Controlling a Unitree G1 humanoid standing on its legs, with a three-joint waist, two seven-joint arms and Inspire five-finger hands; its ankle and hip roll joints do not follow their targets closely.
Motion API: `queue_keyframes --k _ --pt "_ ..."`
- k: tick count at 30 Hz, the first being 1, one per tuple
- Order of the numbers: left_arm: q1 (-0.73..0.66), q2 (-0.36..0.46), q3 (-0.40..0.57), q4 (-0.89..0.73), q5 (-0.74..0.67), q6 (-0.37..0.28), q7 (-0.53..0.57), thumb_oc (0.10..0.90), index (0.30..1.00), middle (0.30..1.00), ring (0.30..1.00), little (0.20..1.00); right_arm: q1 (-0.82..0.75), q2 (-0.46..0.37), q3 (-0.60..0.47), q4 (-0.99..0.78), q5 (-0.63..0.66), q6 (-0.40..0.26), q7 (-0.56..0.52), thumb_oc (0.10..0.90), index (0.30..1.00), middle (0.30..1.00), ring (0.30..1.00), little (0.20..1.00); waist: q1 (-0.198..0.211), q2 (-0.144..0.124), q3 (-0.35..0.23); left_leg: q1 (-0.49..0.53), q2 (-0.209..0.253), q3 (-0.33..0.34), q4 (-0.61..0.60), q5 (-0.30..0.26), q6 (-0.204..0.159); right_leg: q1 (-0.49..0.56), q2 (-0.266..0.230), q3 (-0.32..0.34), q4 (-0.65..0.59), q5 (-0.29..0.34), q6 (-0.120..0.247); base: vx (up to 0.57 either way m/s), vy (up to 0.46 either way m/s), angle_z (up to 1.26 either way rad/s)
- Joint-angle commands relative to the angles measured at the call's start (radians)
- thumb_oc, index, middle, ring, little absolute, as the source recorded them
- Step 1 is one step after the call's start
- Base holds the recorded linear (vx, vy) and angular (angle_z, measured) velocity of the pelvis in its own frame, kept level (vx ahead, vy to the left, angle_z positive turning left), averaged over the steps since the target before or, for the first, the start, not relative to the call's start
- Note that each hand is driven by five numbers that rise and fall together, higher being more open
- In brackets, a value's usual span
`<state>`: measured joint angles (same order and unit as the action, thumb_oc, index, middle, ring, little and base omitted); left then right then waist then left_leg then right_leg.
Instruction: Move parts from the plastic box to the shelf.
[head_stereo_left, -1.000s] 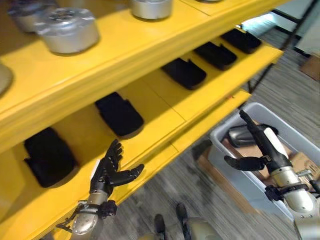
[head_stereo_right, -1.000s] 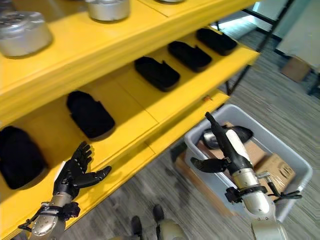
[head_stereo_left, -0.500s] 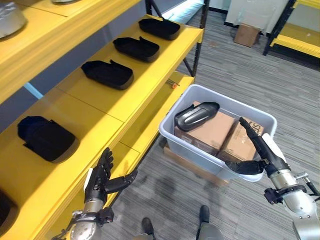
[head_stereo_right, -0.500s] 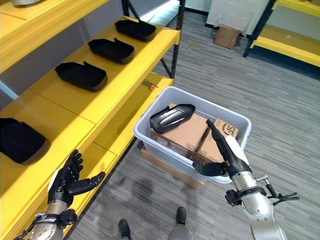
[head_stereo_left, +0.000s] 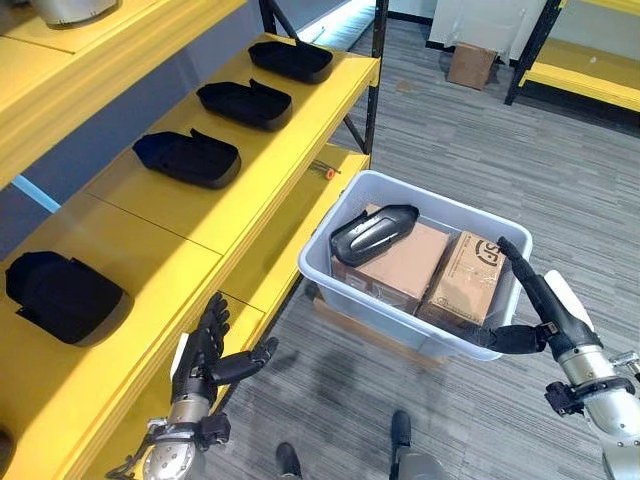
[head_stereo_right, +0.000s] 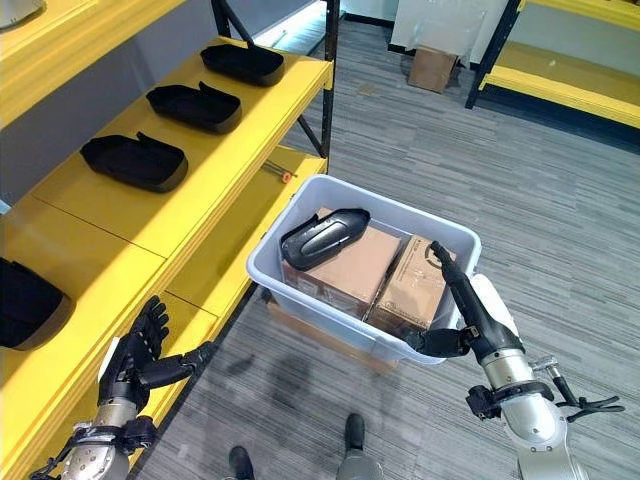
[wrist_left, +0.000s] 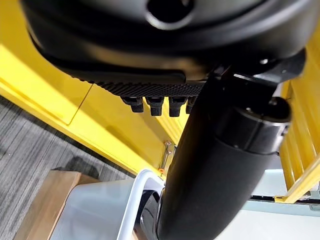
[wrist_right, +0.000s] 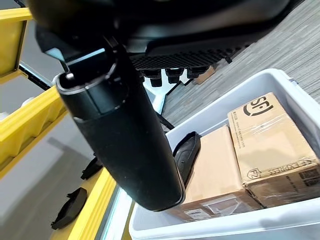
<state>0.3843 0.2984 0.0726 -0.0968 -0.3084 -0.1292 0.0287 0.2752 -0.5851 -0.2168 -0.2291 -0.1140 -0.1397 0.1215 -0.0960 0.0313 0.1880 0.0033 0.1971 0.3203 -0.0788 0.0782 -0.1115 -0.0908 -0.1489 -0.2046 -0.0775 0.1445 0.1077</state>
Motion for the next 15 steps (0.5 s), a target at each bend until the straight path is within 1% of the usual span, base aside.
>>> queue_keyframes --k 1,3,4,5,6,7,8,9,10,11,12,13,14,15 --pt "-0.050 0.054 0.029 -0.117 -0.005 -0.090 -0.024 0.900 1.000 1.000 1.000 1.000 -0.047 -0.070 -0.079 -0.106 0.044 -0.103 -0.057 0.900 1.000 1.000 1.000 1.000 -0.025 -0.002 -0.022 0.023 0.100 -0.032 0.079 -0.014 -0.015 -0.013 0.026 0.029 0.190 -0.262 -0.024 0.04 -0.221 -0.05" --pt "-0.052 0.054 0.033 -0.121 -0.004 -0.090 -0.029 0.900 1.000 1.000 1.000 1.000 -0.038 -0.073 -0.082 -0.112 0.048 -0.109 -0.054 0.900 1.000 1.000 1.000 1.000 -0.028 -0.009 -0.009 -0.004 0.131 -0.041 0.176 0.022 -0.021 0.003 0.060 0.047 0.184 -0.277 -0.056 0.04 -0.241 -0.12" --pt "-0.052 0.054 0.033 -0.121 -0.004 -0.090 -0.029 0.900 1.000 1.000 1.000 1.000 -0.038 -0.073 -0.082 -0.112 0.048 -0.109 -0.053 0.900 1.000 1.000 1.000 1.000 -0.028 -0.008 -0.008 -0.005 0.132 -0.041 0.178 0.021 -0.021 0.004 0.061 0.047 0.184 -0.277 -0.056 0.04 -0.245 -0.25" --pt "-0.052 0.054 0.034 -0.122 -0.008 -0.087 -0.034 0.900 1.000 1.000 1.000 1.000 -0.033 -0.076 -0.084 -0.113 0.052 -0.111 -0.052 0.900 1.000 1.000 1.000 1.000 -0.026 -0.017 0.003 -0.036 0.155 -0.070 0.271 0.055 -0.018 0.020 0.084 0.060 0.176 -0.282 -0.080 0.02 -0.372 -0.35" --pt "-0.064 0.060 0.030 -0.127 -0.005 -0.085 -0.032 0.900 1.000 1.000 1.000 1.000 -0.044 -0.079 -0.074 -0.108 0.060 -0.108 -0.059 0.900 1.000 1.000 1.000 1.000 -0.004 -0.048 0.039 -0.122 0.144 -0.176 0.456 0.082 0.018 0.045 0.107 0.089 0.162 -0.282 -0.116 -0.04 -0.437 -0.44" --pt "-0.065 0.055 0.031 -0.129 -0.007 -0.084 -0.025 0.900 1.000 1.000 1.000 1.000 -0.053 -0.078 -0.063 -0.107 0.062 -0.106 -0.059 0.900 1.000 1.000 1.000 1.000 0.005 -0.062 0.054 -0.158 0.120 -0.211 0.491 0.097 0.050 0.047 0.116 0.101 0.152 -0.271 -0.130 -0.05 -0.330 -0.58" --pt "-0.068 0.054 0.032 -0.129 -0.013 -0.083 -0.023 0.900 1.000 1.000 1.000 1.000 -0.059 -0.077 -0.059 -0.104 0.062 -0.106 -0.061 0.900 1.000 1.000 1.000 1.000 0.015 -0.073 0.062 -0.201 0.095 -0.236 0.506 0.083 0.060 0.054 0.111 0.108 0.151 -0.273 -0.131 -0.03 -0.084 -0.65" --pt "-0.071 0.047 0.033 -0.128 -0.018 -0.081 -0.021 0.900 1.000 1.000 1.000 1.000 -0.068 -0.080 -0.054 -0.094 0.059 -0.103 -0.061 0.900 1.000 1.000 1.000 1.000 0.033 -0.078 0.068 -0.254 0.032 -0.273 0.469 0.038 0.072 0.063 0.105 0.122 0.143 -0.273 -0.123 0.04 -0.008 -0.57" --pt "-0.071 0.047 0.033 -0.128 -0.018 -0.081 -0.021 0.900 1.000 1.000 1.000 1.000 -0.069 -0.080 -0.054 -0.093 0.059 -0.103 -0.061 0.900 1.000 1.000 1.000 1.000 0.031 -0.080 0.067 -0.255 0.028 -0.272 0.470 0.035 0.075 0.064 0.101 0.121 0.143 -0.274 -0.120 0.06 0.032 -0.39" --pt "-0.068 0.043 0.034 -0.128 -0.022 -0.080 -0.019 0.900 1.000 1.000 1.000 1.000 -0.072 -0.083 -0.052 -0.089 0.059 -0.102 -0.061 0.900 1.000 1.000 1.000 1.000 0.040 -0.083 0.073 -0.285 0.002 -0.289 0.419 0.029 0.074 0.077 0.103 0.132 0.139 -0.276 -0.114 0.16 0.060 -0.43" --pt "-0.066 0.038 0.020 -0.121 -0.025 -0.079 -0.015 0.900 1.000 1.000 1.000 1.000 -0.072 -0.082 -0.050 -0.077 0.058 -0.102 -0.065 0.900 1.000 1.000 1.000 1.000 0.052 -0.075 0.078 -0.328 0.004 -0.291 0.248 0.120 0.038 0.090 0.112 0.136 0.131 -0.276 -0.107 0.21 0.097 -0.32" --pt "-0.071 0.041 0.010 -0.117 -0.018 -0.082 -0.010 0.900 1.000 1.000 1.000 1.000 -0.073 -0.081 -0.046 -0.071 0.052 -0.103 -0.073 0.900 1.000 1.000 1.000 1.000 0.064 -0.074 0.090 -0.357 -0.023 -0.313 0.176 0.148 0.026 0.098 0.109 0.140 0.139 -0.281 -0.102 0.25 0.165 -0.25" --pt "-0.081 0.046 0.008 -0.109 -0.011 -0.086 0.002 0.900 1.000 1.000 1.000 1.000 -0.083 -0.078 -0.035 -0.061 0.040 -0.106 -0.085 0.900 1.000 1.000 1.000 1.000 0.079 -0.068 0.096 -0.378 -0.070 -0.370 0.091 0.152 0.025 0.102 0.110 0.156 0.148 -0.288 -0.097 0.20 0.184 -0.03" --pt "-0.083 0.046 0.007 -0.106 -0.011 -0.090 0.005 0.900 1.000 1.000 1.000 1.000 -0.089 -0.076 -0.031 -0.062 0.025 -0.107 -0.091 0.900 1.000 1.000 1.000 1.000 0.081 -0.063 0.098 -0.367 -0.077 -0.398 0.056 0.168 0.016 0.109 0.119 0.178 0.159 -0.296 -0.094 0.22 0.205 -0.13"
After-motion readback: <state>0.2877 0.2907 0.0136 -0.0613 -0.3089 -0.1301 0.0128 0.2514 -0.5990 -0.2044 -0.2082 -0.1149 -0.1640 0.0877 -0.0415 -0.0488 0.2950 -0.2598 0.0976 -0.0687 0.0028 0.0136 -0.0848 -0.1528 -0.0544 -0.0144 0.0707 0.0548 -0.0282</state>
